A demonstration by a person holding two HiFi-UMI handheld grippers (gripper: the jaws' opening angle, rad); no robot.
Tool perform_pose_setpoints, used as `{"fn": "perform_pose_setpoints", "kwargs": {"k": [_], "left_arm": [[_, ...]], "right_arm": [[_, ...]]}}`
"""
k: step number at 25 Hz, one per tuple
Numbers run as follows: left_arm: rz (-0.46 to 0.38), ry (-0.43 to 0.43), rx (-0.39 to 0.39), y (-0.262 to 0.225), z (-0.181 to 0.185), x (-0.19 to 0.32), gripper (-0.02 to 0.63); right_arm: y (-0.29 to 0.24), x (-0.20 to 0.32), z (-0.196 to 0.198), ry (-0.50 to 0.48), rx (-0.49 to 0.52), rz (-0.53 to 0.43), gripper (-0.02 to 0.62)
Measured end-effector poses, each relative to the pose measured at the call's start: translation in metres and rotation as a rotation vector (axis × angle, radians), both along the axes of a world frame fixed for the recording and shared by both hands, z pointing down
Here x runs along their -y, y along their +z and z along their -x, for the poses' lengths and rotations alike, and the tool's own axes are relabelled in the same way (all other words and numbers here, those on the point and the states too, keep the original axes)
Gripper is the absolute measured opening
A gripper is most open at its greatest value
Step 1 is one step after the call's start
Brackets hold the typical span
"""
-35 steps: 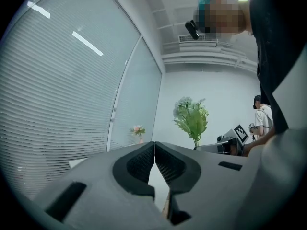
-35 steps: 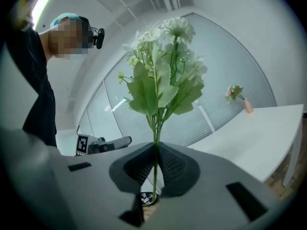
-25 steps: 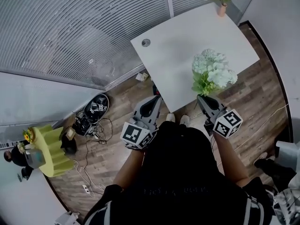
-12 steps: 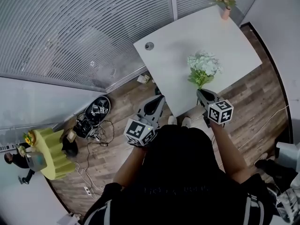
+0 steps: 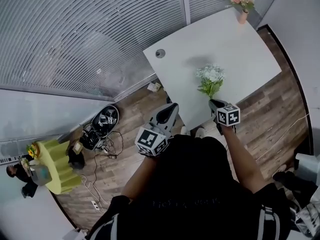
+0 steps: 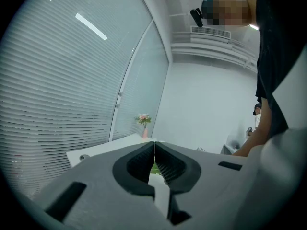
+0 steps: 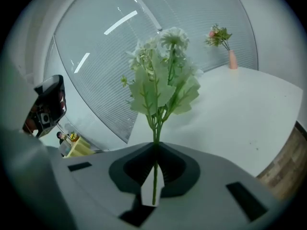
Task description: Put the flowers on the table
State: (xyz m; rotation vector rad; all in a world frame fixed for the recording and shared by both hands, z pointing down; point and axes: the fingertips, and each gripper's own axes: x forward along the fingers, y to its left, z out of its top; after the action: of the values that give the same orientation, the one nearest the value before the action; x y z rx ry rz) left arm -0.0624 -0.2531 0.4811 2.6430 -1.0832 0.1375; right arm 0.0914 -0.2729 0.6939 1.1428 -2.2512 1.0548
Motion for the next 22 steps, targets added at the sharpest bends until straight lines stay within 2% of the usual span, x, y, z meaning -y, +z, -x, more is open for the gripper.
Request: {"fn": "perform_pose_setpoints", "kwargs": {"k": [5, 12, 16, 22], "left_arm": [[0.031, -0.018, -0.011, 0.018, 0.002, 0.016, 0.02], [0.117, -0.032, 0.035, 0.068, 0.004, 0.03, 0.02], [0.176, -0.003, 0.045, 0.091, -0.007, 0.03, 0.02], [0.256, 0.091, 0.082, 0.122, -0.027, 0.019, 0.02]], "right_arm": [[0.024, 0.006, -0.001, -0.013, -0.037, 0.049, 0.038], [0.039, 0.014, 0.005, -0.02, -0.055, 0.081, 0.038], [0.05, 0.012, 0.008, -0.061, -0.101, 0.098, 0.038], [0.059, 0.009, 0.017, -0.084, -0.128, 0.104, 0.038]]}}
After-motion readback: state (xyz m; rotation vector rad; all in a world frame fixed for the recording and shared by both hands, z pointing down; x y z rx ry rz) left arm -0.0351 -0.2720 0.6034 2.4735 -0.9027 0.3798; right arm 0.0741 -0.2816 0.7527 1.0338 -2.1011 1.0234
